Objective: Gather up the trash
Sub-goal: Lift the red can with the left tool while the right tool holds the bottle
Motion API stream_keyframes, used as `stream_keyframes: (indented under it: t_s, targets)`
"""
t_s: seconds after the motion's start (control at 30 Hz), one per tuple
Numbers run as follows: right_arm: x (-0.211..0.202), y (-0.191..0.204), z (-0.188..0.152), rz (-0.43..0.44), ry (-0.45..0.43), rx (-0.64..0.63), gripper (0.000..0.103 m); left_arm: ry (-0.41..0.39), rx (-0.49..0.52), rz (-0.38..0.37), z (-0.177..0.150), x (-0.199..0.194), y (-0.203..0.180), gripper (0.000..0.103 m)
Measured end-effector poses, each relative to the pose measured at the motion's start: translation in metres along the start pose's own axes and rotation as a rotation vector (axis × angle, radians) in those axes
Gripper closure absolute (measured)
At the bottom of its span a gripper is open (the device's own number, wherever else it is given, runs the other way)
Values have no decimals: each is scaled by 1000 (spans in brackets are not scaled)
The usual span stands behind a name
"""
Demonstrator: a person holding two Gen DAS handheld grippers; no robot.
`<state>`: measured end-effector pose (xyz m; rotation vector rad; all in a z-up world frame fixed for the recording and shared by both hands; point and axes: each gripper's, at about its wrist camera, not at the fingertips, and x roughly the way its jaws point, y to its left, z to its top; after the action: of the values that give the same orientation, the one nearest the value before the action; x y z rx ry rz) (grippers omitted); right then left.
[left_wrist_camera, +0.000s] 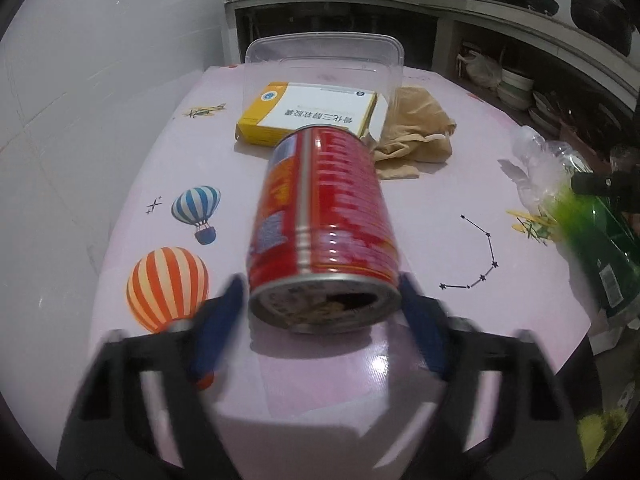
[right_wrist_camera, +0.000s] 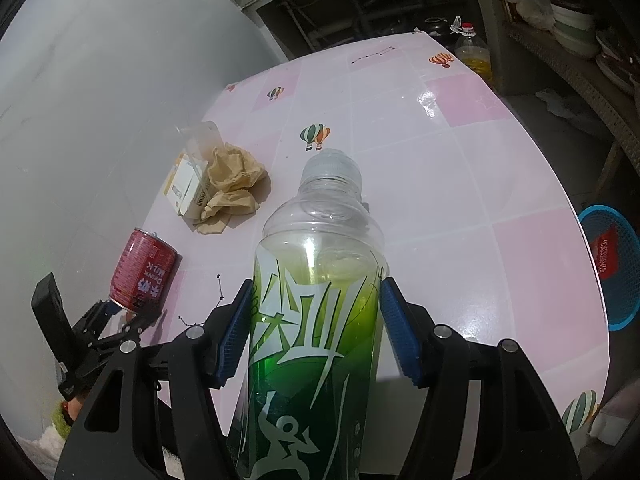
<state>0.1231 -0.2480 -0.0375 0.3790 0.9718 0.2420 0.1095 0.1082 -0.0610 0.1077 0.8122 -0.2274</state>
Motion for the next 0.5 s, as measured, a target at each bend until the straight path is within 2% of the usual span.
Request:
stream_keyframes:
  t_s: [0.1, 0.23, 0.5]
  targets:
    - [0, 1, 0, -5, 0, -1, 42, -49, -18, 2, 6, -14, 2, 43]
    - [0, 2, 0, -8, 0, -3, 42, -110, 26, 15, 19, -33, -3, 44]
    - [0, 1, 1, -8, -1, 1, 42, -149, 81, 20, 31, -37, -15, 45]
